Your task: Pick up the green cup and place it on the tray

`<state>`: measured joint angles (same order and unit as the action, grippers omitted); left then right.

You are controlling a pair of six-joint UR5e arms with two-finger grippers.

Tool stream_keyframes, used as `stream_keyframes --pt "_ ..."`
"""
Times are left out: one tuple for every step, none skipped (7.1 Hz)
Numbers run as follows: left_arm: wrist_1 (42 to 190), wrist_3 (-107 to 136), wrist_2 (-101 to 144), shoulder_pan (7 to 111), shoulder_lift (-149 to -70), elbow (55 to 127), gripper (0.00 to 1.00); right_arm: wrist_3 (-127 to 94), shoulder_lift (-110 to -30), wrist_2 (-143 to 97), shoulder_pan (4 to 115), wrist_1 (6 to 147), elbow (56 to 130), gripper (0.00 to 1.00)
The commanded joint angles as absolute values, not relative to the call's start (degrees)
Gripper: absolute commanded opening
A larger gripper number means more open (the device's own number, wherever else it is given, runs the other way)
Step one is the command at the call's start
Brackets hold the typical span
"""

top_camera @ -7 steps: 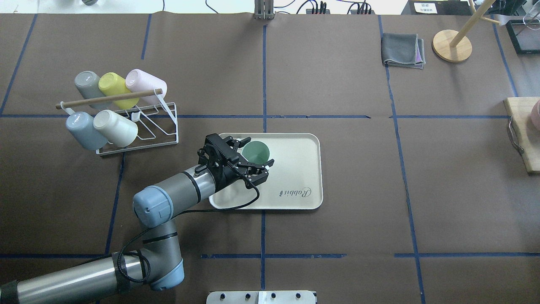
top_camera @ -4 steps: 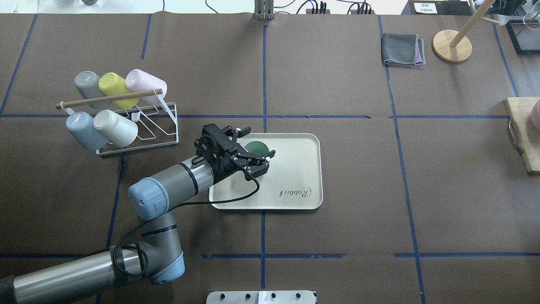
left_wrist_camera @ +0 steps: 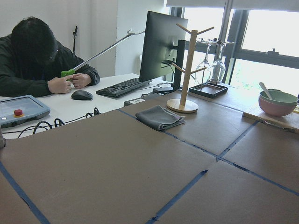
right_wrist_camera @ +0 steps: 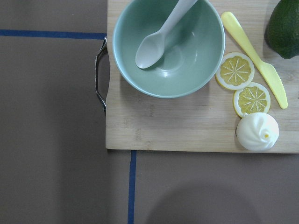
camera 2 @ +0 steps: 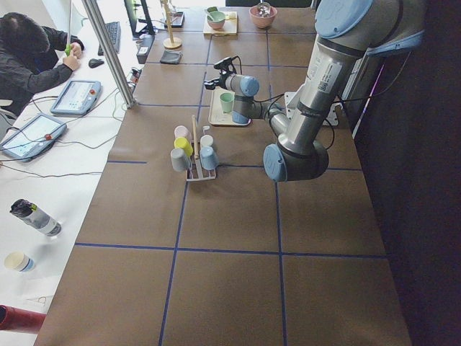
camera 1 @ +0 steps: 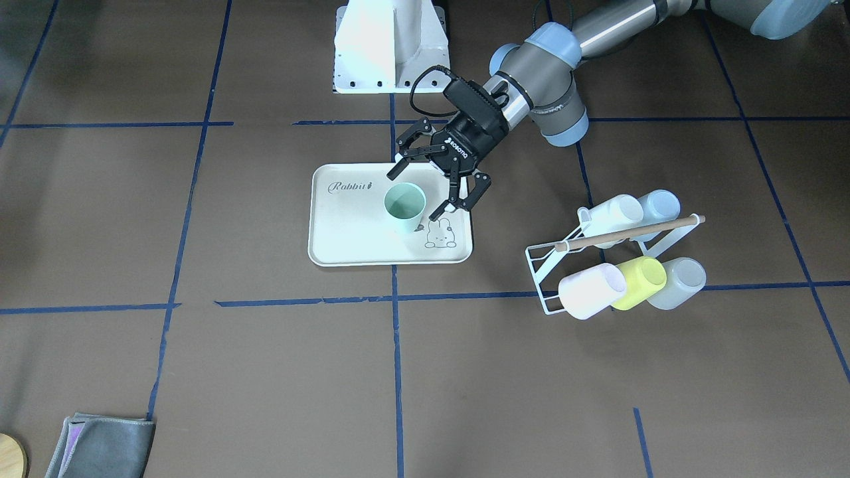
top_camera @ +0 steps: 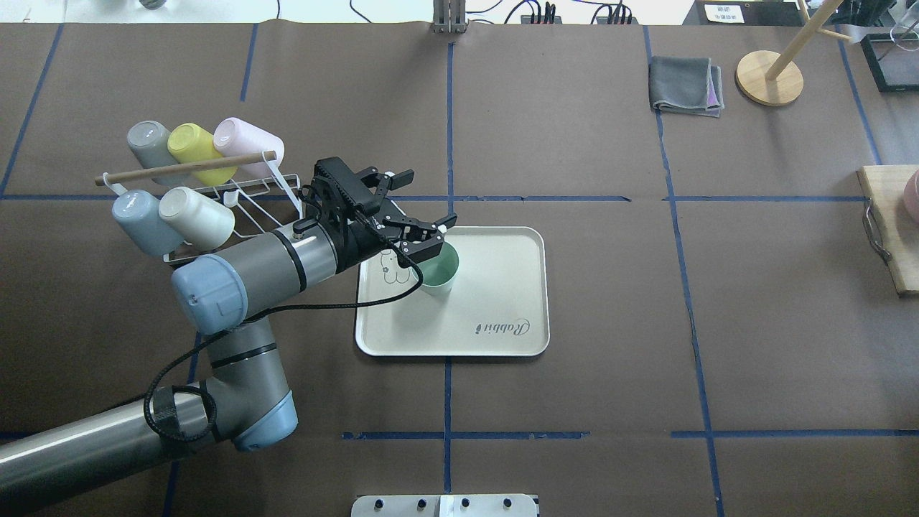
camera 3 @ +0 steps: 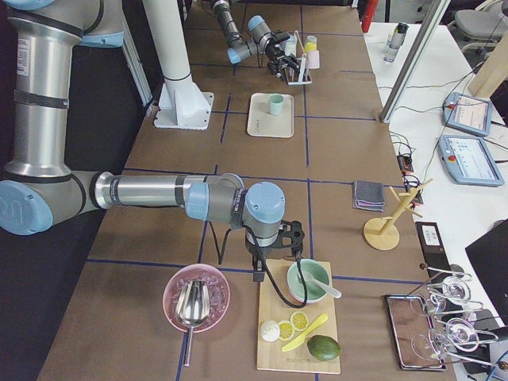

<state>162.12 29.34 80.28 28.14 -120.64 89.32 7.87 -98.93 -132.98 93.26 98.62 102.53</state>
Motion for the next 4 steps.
stream_keyframes --pt "142.2 29.5 80.8 30.0 -119.1 100.1 1.00 7.9 -98.1 -133.1 93.3 98.6 102.9 1.00" --pt "132.0 29.5 80.8 30.2 -118.3 106.1 1.00 7.9 -98.0 -133.1 93.3 98.6 102.9 1.00" --pt "122.5 29.4 84.3 32.0 -118.3 109.4 1.00 8.0 -98.0 -133.1 93.3 98.6 102.9 1.00" --pt "115.8 29.1 93.6 35.6 -118.4 109.9 1.00 8.6 -98.1 -133.1 93.3 98.6 102.9 1.00"
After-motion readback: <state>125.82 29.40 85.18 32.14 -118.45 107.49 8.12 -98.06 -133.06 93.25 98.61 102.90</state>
